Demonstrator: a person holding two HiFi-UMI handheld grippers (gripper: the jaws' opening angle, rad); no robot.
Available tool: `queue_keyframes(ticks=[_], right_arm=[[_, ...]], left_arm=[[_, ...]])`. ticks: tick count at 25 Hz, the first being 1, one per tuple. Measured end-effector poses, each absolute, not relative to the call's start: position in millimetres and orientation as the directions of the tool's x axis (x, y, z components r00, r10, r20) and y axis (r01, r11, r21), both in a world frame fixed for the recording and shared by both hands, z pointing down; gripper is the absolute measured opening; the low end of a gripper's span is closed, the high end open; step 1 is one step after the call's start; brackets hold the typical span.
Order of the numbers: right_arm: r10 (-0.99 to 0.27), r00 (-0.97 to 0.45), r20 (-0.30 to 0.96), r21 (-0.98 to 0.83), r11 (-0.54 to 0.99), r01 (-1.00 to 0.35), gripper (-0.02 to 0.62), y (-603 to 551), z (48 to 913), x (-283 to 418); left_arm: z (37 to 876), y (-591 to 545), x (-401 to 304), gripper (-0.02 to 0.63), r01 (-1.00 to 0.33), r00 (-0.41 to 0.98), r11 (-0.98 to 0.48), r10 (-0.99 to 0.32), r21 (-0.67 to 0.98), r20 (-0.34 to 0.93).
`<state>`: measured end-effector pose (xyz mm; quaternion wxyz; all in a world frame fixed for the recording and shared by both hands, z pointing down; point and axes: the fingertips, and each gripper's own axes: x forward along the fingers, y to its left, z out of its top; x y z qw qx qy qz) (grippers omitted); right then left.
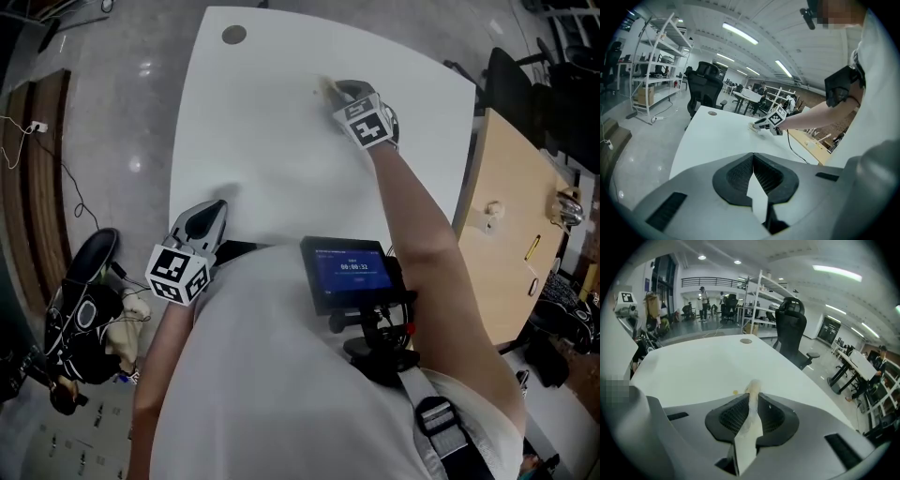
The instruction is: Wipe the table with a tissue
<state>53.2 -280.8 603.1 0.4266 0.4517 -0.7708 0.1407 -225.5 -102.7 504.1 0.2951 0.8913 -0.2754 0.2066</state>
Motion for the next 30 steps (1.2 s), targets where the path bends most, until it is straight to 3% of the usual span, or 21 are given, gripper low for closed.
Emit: queue_keyframes(ticks=[9, 15, 23, 30], right_arm=[[-0.589, -0.133, 0.797, 0.314, 0.592, -0.742, 0.058, -291, 607, 62], [-0.574, -0.149, 0.805, 0.354, 0.667, -0.656, 0.058, -284, 609, 35], [-0.521, -0.283, 0.805, 0.287, 0.759, -0.584, 0.058, -262, 612, -9], [-0.376, -0.451, 0.809, 0.144, 0.872, -0.468, 0.058, -210, 616, -42]], left_arm=[[503, -99, -218, 0.006, -0.618, 0.759, -0.671, -0.374, 0.409, 0.533], [505, -99, -215, 0.006, -0.604, 0.767, -0.682, -0.357, 0.412, 0.533], [507, -105, -224, 0.006, -0.603, 0.765, -0.689, -0.355, 0.402, 0.538], [510, -95, -198, 0.006, -0.563, 0.789, -0.717, -0.317, 0.412, 0.527]])
